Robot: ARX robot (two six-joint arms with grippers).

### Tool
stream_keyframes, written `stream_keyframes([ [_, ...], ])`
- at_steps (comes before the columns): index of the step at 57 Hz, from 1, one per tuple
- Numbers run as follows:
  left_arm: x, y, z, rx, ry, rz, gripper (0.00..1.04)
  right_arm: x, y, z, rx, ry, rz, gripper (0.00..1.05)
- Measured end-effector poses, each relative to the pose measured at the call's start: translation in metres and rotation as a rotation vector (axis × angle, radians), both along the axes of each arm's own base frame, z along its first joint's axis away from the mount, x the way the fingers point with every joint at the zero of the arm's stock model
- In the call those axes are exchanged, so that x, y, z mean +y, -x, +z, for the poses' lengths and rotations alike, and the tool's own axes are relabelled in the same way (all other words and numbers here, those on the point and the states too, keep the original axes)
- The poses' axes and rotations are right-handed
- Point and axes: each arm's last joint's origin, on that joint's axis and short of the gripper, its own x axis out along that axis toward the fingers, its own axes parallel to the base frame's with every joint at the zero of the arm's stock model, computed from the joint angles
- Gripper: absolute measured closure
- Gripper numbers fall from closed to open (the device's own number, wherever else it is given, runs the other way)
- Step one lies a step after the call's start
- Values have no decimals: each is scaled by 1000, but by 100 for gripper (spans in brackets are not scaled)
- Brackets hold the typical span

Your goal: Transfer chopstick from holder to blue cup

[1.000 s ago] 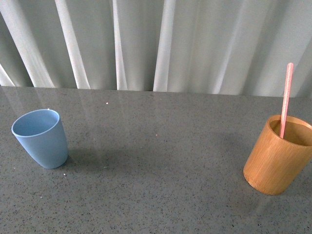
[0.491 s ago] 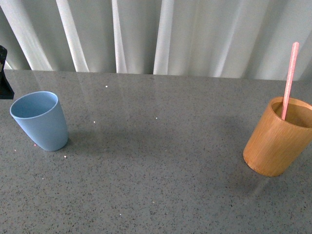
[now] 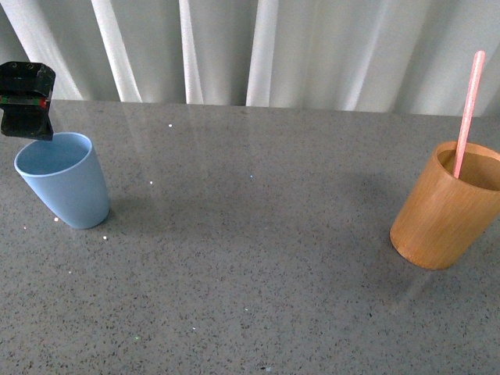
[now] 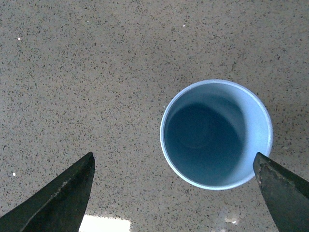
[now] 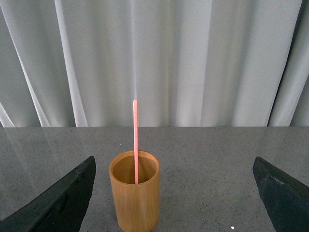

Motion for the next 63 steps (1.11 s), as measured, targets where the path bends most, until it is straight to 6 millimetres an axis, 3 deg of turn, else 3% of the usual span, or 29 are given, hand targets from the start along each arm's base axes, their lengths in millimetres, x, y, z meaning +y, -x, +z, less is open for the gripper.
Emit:
stream_keyframes([
  [63, 2, -32, -45, 62, -2, 29, 7, 0, 0, 0, 0, 0, 0, 10],
])
